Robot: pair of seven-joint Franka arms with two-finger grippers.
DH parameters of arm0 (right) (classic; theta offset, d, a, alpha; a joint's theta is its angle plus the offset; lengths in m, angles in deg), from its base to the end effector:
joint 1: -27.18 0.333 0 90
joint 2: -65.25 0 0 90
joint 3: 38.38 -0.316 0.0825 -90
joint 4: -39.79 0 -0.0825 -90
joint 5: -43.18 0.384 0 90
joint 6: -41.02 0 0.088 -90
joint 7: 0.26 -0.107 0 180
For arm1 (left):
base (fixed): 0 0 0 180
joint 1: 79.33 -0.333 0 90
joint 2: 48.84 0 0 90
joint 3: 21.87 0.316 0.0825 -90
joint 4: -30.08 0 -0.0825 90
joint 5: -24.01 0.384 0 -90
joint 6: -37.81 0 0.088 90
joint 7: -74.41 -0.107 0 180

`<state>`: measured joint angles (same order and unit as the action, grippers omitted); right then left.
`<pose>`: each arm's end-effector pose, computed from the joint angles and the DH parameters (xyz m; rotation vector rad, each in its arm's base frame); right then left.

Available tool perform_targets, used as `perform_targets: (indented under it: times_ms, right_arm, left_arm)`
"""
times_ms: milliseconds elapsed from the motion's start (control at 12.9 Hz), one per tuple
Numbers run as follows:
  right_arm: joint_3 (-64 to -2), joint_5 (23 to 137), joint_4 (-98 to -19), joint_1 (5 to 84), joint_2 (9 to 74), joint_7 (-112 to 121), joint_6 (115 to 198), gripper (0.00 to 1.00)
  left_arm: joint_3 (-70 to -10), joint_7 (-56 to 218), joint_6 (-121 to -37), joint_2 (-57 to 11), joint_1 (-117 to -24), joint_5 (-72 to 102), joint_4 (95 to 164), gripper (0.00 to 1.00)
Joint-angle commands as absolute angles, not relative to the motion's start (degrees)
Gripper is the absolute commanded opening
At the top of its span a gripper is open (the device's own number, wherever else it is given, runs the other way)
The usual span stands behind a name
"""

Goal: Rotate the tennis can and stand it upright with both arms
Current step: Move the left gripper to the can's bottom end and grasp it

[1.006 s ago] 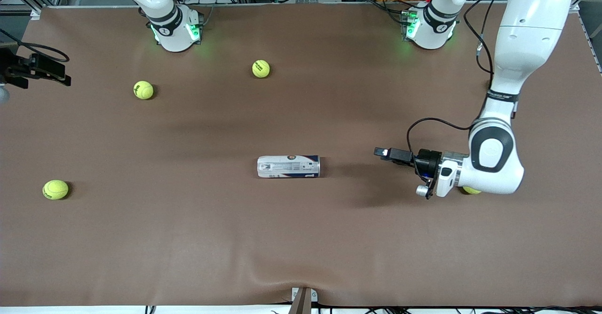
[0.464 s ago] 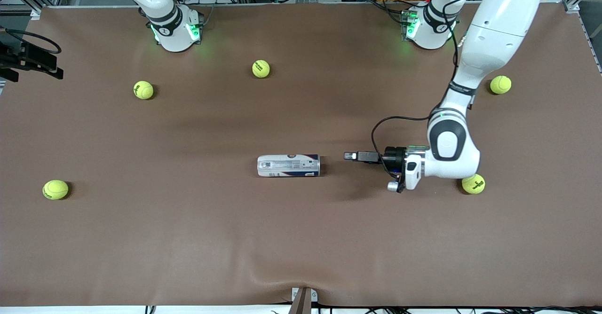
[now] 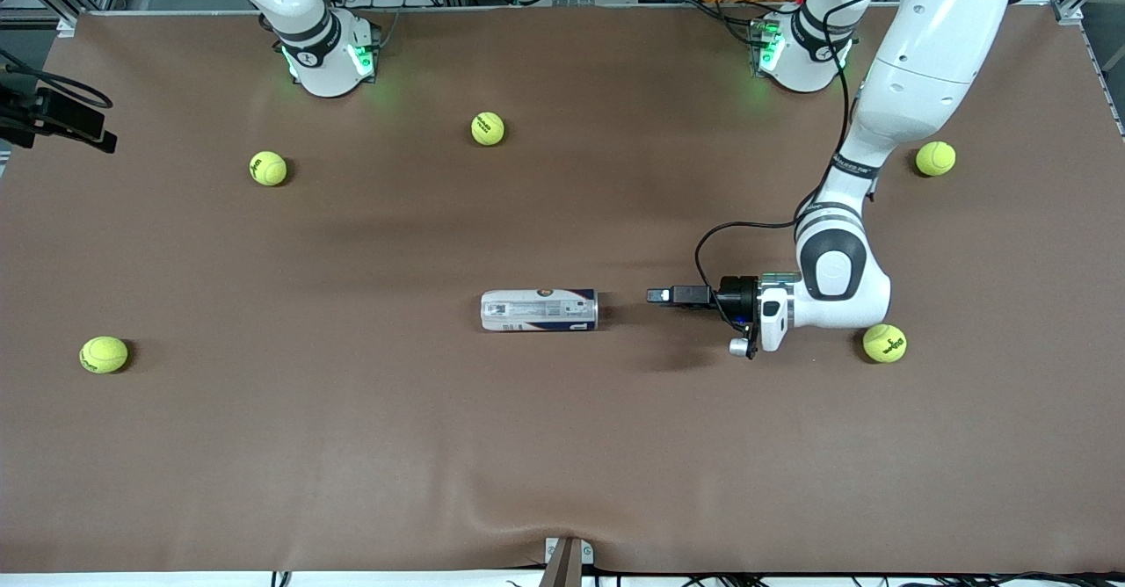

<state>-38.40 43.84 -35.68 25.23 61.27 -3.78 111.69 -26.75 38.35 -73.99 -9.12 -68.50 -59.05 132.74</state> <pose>0.5370 -0.0166 0.6748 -3.1200 0.1438 0.2400 0.5939 -0.2320 0.1734 1.8907 0.1248 -0.2380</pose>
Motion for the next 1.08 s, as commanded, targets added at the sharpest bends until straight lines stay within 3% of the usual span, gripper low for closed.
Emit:
perform_targets:
  times_ms: [0, 310, 696, 1006]
  right_arm:
    - [-38.91, 44.68, -34.83, 23.57, 61.39, -4.13, 112.21, 1.00]
    - [-39.00, 45.54, -34.83, 22.17, 60.77, 2.36, 112.74, 1.00]
    - [-39.08, 45.03, -34.83, 22.17, 60.77, 2.20, 113.79, 1.00]
    - [-39.35, 43.10, -34.92, 24.01, 60.07, 1.94, 113.89, 1.00]
  left_arm:
    - [-26.79, 35.83, -75.65, -7.54, -65.98, -63.61, 131.78, 1.00]
    - [-26.79, 35.21, -81.44, -2.97, -61.15, -66.69, 127.56, 1.00]
    - [-26.79, 35.21, -82.33, -2.17, -59.73, -68.35, 127.03, 1.00]
    - [-26.70, 35.21, -83.56, -0.85, -57.80, -71.00, 125.36, 0.90]
